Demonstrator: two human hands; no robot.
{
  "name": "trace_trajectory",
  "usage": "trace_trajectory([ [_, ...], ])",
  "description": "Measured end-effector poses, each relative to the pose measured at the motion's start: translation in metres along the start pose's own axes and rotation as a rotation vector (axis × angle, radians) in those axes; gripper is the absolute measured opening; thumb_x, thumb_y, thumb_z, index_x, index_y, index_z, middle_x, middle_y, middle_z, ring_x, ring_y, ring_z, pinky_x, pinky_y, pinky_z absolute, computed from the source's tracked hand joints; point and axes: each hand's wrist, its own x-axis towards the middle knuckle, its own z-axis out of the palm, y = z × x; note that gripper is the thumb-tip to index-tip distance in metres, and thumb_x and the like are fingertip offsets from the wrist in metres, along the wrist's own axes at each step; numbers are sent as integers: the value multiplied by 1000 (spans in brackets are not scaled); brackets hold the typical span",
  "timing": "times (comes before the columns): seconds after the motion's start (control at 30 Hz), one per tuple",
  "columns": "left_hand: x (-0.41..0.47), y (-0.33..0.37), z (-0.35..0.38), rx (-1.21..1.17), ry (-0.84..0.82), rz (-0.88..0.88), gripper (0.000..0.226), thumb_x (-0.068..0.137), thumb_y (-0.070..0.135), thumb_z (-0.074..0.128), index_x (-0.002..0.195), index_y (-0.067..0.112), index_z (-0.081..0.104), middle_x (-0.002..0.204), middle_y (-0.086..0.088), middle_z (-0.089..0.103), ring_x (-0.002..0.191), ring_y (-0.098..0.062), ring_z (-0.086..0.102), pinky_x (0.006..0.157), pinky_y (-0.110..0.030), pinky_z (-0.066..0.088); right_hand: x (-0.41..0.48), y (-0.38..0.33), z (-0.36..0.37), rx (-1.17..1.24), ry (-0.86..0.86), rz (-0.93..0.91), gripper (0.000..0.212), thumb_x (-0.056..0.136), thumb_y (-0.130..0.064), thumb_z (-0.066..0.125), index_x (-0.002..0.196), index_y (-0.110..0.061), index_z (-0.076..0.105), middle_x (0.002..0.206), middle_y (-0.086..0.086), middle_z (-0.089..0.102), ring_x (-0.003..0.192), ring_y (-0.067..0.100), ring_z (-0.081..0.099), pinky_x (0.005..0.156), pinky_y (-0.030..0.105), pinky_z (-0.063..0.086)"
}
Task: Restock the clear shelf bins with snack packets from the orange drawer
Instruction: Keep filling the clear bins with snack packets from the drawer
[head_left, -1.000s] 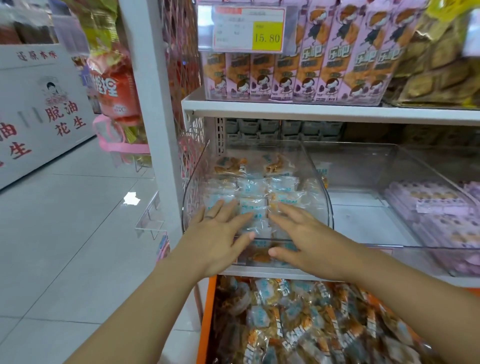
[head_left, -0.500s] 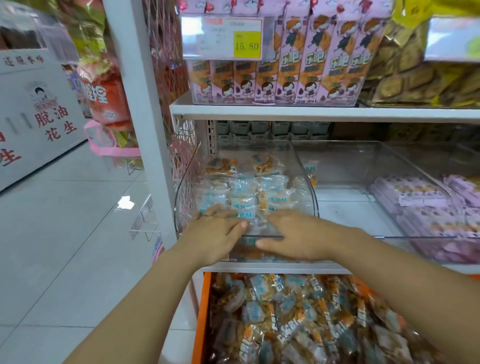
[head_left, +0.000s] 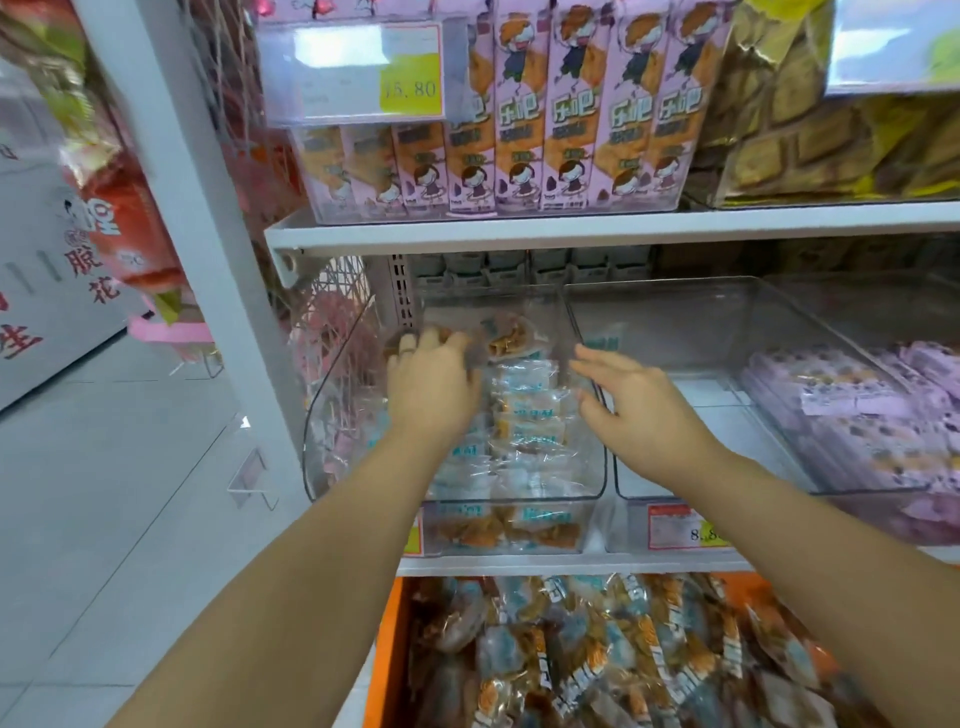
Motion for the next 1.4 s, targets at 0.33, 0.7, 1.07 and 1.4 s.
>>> trace_trajectory([
  [0.33, 47, 22, 26, 19, -54, 39, 35, 95, 15, 47, 128, 24, 52, 111, -9, 64, 98, -30, 62, 90, -41, 44, 0, 6, 2, 62, 12, -24, 41, 97, -24, 47, 137, -19, 50, 150, -8, 35, 135, 10, 36, 106, 17, 24],
  [0.7, -27, 36, -7, -1016, 194, -180, 17, 89, 10, 63, 82, 26, 60, 89, 6, 66, 74, 3, 60, 68, -10, 46, 6, -9, 4, 446, 66, 167, 74, 76, -58, 63, 138, -20, 48, 142, -9, 40, 132, 8, 36, 105, 22, 27],
  [1.07, -45, 26, -27, -945, -20, 50, 35, 85, 26, 69, 112, 40, 54, 110, 20, 57, 102, 13, 50, 84, -4, 37, 18, -6, -10, 830, 130, 220, 44, 82, 0, 67, 116, -25, 54, 110, -3, 66, 99, 15, 64, 93, 39, 52],
  [1.4, -20, 17, 0, -1053, -245, -27, 46, 84, 8, 71, 118, 32, 52, 112, -1, 63, 103, -26, 63, 91, -44, 53, 11, 13, 4, 615, 26, 88, 61, 82, -21, 72, 136, -28, 46, 131, -19, 47, 125, 0, 41, 105, 20, 34],
])
